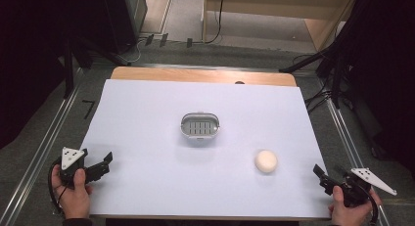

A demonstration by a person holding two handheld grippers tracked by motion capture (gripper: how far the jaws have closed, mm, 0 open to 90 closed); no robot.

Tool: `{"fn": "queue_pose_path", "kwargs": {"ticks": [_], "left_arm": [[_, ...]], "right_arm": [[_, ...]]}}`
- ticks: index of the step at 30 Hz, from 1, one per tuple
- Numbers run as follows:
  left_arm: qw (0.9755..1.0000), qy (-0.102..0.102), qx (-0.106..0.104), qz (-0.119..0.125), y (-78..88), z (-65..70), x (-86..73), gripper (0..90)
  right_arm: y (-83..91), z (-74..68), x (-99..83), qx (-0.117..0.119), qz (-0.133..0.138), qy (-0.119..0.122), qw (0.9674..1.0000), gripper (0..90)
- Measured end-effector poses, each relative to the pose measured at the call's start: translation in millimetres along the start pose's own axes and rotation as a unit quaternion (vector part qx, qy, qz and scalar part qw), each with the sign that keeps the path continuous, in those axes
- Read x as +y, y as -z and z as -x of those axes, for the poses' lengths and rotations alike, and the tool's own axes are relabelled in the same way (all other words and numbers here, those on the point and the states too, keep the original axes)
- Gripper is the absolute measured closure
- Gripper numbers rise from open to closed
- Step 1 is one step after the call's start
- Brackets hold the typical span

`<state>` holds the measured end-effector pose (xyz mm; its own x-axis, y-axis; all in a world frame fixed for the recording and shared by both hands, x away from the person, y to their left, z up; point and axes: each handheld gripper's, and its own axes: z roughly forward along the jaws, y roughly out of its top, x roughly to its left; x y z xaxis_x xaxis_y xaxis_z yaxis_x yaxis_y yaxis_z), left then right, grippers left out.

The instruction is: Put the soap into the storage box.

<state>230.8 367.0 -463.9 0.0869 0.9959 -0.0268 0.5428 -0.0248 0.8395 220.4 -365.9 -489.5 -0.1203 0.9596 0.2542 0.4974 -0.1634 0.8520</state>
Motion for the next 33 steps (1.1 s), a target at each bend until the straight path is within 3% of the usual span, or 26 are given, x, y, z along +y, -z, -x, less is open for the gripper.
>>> {"fn": "queue_pose_path", "kwargs": {"ticks": [3, 10, 13, 16, 17, 20, 22, 24, 29, 32, 33], "left_arm": [[1.0000, -0.001, 0.001, -0.002, 0.0, 0.2, 0.1, 13.8], [1.0000, -0.002, -0.002, 0.001, 0.3, 0.0, -0.2, 13.8], [1.0000, 0.000, -0.002, 0.001, 0.2, -0.1, -0.1, 13.9], [1.0000, -0.002, -0.003, 0.001, 0.3, -0.1, -0.1, 13.9], [1.0000, -0.002, -0.003, 0.001, 0.3, -0.2, -0.1, 13.9], [1.0000, -0.001, -0.002, 0.001, 0.1, -0.1, -0.1, 13.9], [1.0000, -0.001, -0.002, 0.001, 0.1, 0.0, -0.2, 13.9], [1.0000, -0.001, -0.002, 0.001, 0.2, 0.0, -0.1, 13.9], [1.0000, -0.001, -0.002, 0.000, 0.1, 0.0, -0.1, 13.9], [1.0000, -0.002, -0.001, -0.003, 0.0, 0.0, 0.1, 13.9], [1.0000, -0.003, -0.001, -0.004, -0.2, 0.0, 0.3, 13.9]], "right_arm": [[-3.5, -4.9, 2.7, -0.015, -0.024, 0.019, 0.9994, 19.0], [-8.6, -23.0, 11.2, 0.005, -0.061, 0.048, 0.9970, 21.9], [-15.9, -41.0, 15.0, 0.001, -0.101, 0.091, 0.9907, 27.8], [-18.6, -45.8, 17.1, 0.004, -0.112, 0.098, 0.9889, 28.7], [-20.0, -47.4, 19.9, 0.020, -0.119, 0.101, 0.9875, 28.5], [-19.9, -48.8, 23.3, 0.033, -0.123, 0.105, 0.9864, 25.4], [-20.5, -52.3, 28.4, 0.049, -0.143, 0.114, 0.9819, 23.8], [-21.2, -53.6, 29.7, 0.044, -0.153, 0.111, 0.9810, 25.4], [-28.5, -58.2, 42.4, 0.081, -0.193, 0.097, 0.9730, 28.7], [-31.5, -60.8, 45.9, 0.084, -0.206, 0.097, 0.9702, 27.9], [-34.6, -64.7, 48.6, 0.077, -0.218, 0.099, 0.9678, 27.3]]}}
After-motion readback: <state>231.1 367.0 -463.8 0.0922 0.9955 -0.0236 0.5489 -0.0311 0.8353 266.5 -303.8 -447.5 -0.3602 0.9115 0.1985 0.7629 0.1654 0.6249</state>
